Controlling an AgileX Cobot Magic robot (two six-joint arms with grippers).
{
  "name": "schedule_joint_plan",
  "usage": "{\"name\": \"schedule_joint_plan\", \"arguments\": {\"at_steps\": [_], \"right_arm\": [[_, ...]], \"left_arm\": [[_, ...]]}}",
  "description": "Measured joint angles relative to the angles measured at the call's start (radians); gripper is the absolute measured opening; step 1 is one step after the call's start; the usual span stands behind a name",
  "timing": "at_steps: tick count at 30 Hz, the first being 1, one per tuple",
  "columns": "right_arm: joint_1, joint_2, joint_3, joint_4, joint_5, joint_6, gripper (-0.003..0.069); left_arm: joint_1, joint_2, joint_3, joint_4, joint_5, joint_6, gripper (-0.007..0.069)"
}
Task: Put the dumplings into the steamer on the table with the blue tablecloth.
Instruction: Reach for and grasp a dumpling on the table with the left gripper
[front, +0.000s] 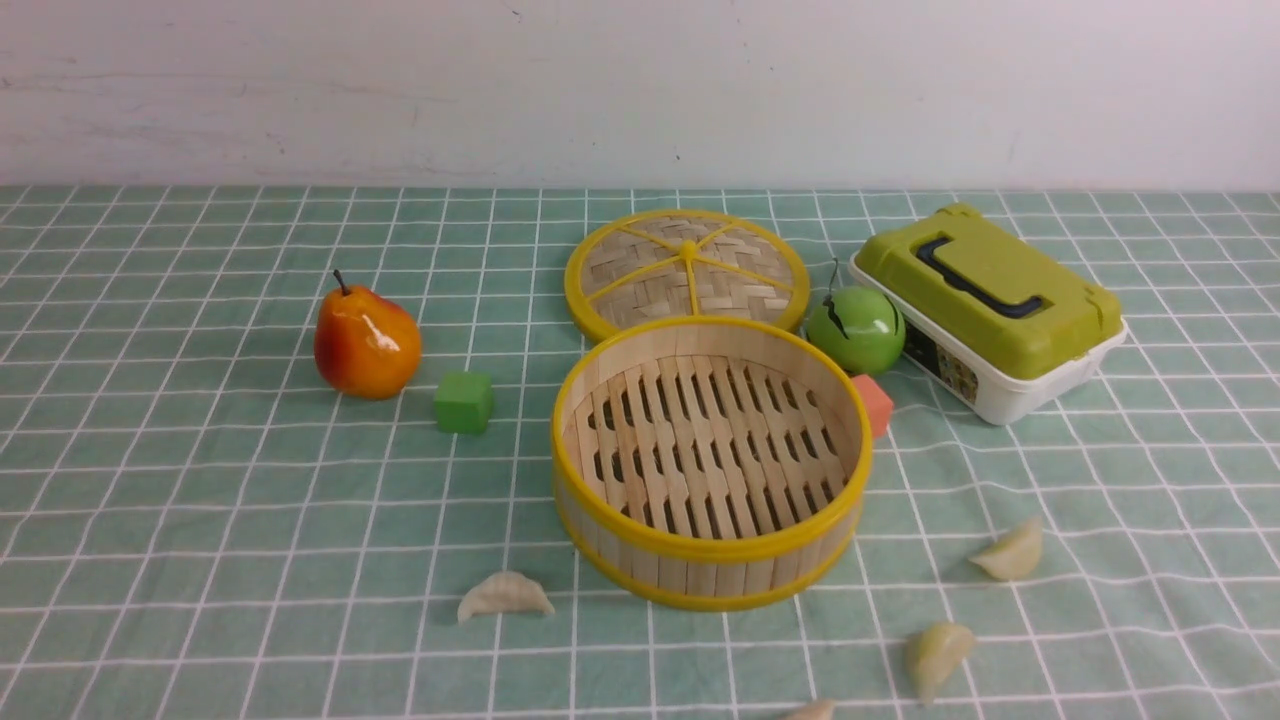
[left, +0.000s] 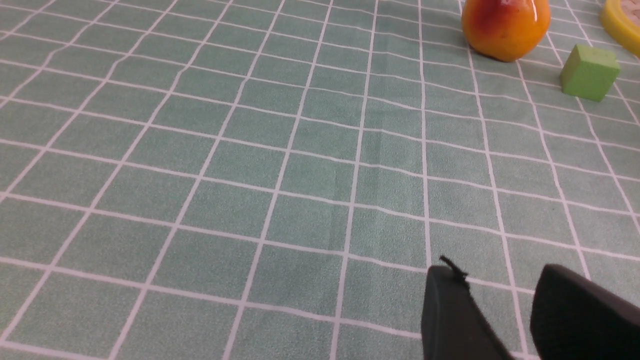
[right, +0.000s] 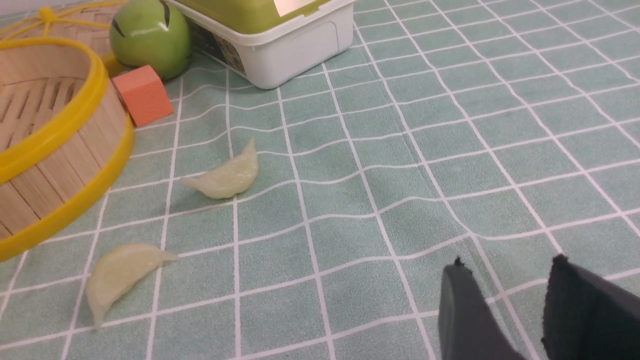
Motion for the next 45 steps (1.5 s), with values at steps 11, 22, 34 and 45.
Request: {"name": "schedule_joint_plan", "arguments": {"at_steps": [11,22,34,45], "right_arm": [[0.0,0.0,0.0,0.02,-0.003,0.0,0.024],[0.0,0.0,0.002,0.515,0.017,0.0,0.024],[0.0,0.0,0.009,0.944,-0.004,-0.052,0.024],[0.001,0.176,-0.27,0.869,0.109,-0.438,0.0067]], "left_arm": [[0.0,0.0,0.0,0.004,-0.017,0.0,0.0237],[0.0,0.0,0.0,-0.458,-0.311,-0.239,0.0237],[0.0,0.0,0.0,-0.901,-0.35,-0.412,0.0237],[0.0,0.175,-0.359,-0.637,0.134,-0.018,0.0147]]}}
